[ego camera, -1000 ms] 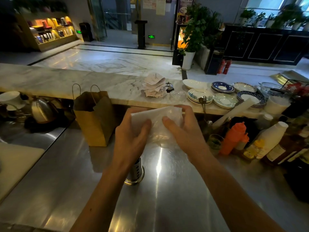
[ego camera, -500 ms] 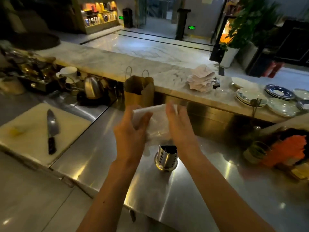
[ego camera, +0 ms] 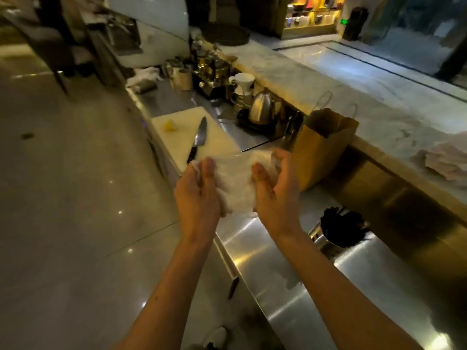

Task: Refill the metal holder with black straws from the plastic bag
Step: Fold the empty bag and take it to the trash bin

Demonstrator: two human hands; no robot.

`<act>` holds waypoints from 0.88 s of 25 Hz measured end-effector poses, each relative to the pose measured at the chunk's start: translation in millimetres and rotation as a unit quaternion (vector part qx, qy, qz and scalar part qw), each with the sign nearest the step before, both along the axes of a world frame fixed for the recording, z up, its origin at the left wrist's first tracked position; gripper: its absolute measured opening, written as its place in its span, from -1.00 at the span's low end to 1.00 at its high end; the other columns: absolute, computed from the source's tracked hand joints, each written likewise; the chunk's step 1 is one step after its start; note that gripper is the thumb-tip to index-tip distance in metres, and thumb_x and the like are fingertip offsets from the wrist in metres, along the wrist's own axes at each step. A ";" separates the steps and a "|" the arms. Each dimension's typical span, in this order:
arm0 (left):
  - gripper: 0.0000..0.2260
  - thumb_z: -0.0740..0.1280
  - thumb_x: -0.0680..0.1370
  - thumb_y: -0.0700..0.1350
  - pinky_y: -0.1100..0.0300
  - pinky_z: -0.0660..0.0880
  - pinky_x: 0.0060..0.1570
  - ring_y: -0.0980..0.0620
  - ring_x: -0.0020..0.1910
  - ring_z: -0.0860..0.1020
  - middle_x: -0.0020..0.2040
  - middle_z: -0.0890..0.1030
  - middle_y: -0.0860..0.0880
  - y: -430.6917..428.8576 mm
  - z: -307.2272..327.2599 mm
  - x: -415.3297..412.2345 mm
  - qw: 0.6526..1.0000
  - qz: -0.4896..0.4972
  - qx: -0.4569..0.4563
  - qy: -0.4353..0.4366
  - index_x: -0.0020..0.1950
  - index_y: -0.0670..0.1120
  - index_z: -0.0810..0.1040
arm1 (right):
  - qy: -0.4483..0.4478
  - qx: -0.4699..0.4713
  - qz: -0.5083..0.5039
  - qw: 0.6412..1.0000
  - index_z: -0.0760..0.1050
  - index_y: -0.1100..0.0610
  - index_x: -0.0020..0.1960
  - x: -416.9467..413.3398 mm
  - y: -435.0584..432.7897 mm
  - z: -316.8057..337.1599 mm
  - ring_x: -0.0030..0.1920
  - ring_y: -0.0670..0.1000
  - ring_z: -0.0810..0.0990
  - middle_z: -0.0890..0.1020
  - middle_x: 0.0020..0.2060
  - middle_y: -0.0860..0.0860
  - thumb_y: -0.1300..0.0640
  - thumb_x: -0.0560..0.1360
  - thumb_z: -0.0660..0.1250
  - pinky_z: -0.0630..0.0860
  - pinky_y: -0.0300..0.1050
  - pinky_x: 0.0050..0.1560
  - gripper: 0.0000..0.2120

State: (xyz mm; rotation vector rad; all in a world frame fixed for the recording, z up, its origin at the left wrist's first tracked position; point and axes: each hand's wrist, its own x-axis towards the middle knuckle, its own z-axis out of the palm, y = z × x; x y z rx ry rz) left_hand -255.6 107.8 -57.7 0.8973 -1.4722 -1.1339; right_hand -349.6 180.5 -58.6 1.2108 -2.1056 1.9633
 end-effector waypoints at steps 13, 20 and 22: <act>-0.73 0.19 0.64 -0.03 0.23 0.51 -0.36 0.22 -0.37 0.49 -0.34 0.50 0.11 101.5 -50.7 250.9 0.895 0.437 0.037 -0.079 -0.25 0.13 0.46 | -0.043 0.023 0.451 0.891 0.43 0.07 0.07 225.2 6.2 -47.9 -0.26 -0.22 0.53 0.53 -0.26 -0.18 0.21 0.57 0.30 0.46 -0.34 -0.24 -0.89; -0.73 0.20 0.65 0.01 0.19 0.44 -0.34 0.07 -0.31 0.47 -0.28 0.51 -0.07 182.1 -81.0 378.2 0.855 0.503 0.118 0.043 -0.16 -0.10 0.52 | -0.135 0.156 0.567 0.797 0.43 0.07 0.10 358.4 41.2 -77.7 -0.13 0.00 0.62 0.62 -0.10 0.06 0.04 0.57 0.31 0.60 -0.09 -0.16 -0.84; -0.78 0.23 0.64 -0.03 0.23 0.50 -0.31 0.10 -0.29 0.54 -0.25 0.57 -0.04 204.4 -89.3 418.7 0.863 0.476 0.151 0.070 -0.10 -0.12 0.55 | -0.180 0.201 0.582 0.767 0.43 0.07 0.11 397.8 48.8 -87.2 -0.13 -0.01 0.63 0.63 -0.07 0.08 0.07 0.56 0.33 0.62 -0.13 -0.18 -0.83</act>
